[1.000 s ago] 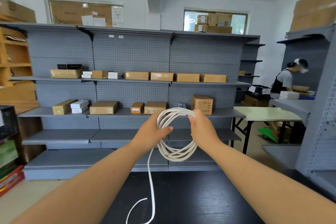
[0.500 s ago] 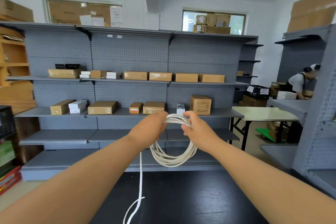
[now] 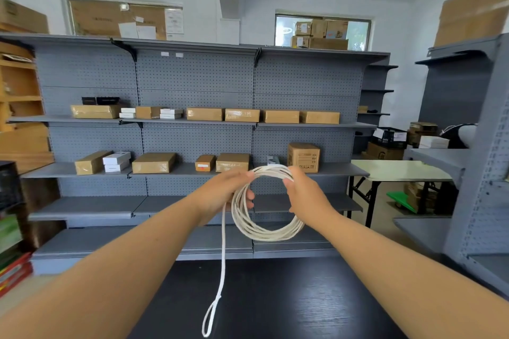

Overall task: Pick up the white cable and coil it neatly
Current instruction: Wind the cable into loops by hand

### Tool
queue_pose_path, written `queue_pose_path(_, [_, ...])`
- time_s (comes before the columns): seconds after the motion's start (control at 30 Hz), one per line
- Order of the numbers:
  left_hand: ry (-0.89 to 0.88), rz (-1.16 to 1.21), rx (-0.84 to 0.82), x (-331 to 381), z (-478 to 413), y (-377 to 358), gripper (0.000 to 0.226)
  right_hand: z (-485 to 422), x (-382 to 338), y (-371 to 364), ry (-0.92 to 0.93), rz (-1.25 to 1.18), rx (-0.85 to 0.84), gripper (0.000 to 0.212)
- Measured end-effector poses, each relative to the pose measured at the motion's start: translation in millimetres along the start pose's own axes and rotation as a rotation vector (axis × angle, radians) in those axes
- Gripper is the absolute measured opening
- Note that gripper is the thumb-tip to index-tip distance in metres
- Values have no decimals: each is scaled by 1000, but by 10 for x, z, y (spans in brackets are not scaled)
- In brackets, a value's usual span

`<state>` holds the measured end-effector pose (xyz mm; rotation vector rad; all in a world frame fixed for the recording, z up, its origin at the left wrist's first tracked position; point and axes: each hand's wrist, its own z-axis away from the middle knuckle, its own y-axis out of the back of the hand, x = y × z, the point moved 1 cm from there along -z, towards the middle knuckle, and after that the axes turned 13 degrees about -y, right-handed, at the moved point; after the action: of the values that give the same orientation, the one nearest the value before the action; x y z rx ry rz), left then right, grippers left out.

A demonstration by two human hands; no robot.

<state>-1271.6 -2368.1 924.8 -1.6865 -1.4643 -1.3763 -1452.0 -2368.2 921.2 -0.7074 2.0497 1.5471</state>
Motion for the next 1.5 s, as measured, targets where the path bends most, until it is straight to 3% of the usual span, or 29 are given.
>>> queue_pose_path(0.13, [-2, 164, 60, -50, 49, -53, 29, -34, 15, -25, -130, -238, 42, 13])
queue_pose_path(0.3, [-109, 34, 227, -120, 50, -192, 6, -46, 8, -119, -248, -479, 156, 21])
queue_pose_path(0.47, [-230, -450, 314, -108, 17, -230, 12, -33, 37, -190, -256, -571, 195, 13])
queue_pose_path(0.57, [-249, -593, 319, -124, -16, -208, 12, -19, 51, -225, -296, -625, 131, 16])
queue_pose_path(0.73, [-230, -686, 271, -74, -44, -100, 15, -13, 89, -194, -243, -499, 51, 21])
queue_pose_path(0.9, [-276, -808, 92, 32, -54, -35, 14, -55, 61, -96, -32, -207, 35, 55])
queue_pose_path(0.97, [-245, -850, 4, 46, -75, -5, 14, -55, 6, -74, 39, -121, -33, 54])
queue_pose_path(1.1, [-209, -905, -140, 93, -84, 89, 14, -45, -43, -95, 55, 2, -175, 31])
queue_pose_path(1.23, [-182, -857, -126, 135, -72, 120, 11, -38, -88, -132, 46, 1, -141, 22])
queue_pose_path(1.5, [-80, -314, 152, 19, -20, 8, 7, -62, -109, -156, -1, -81, 0, 24])
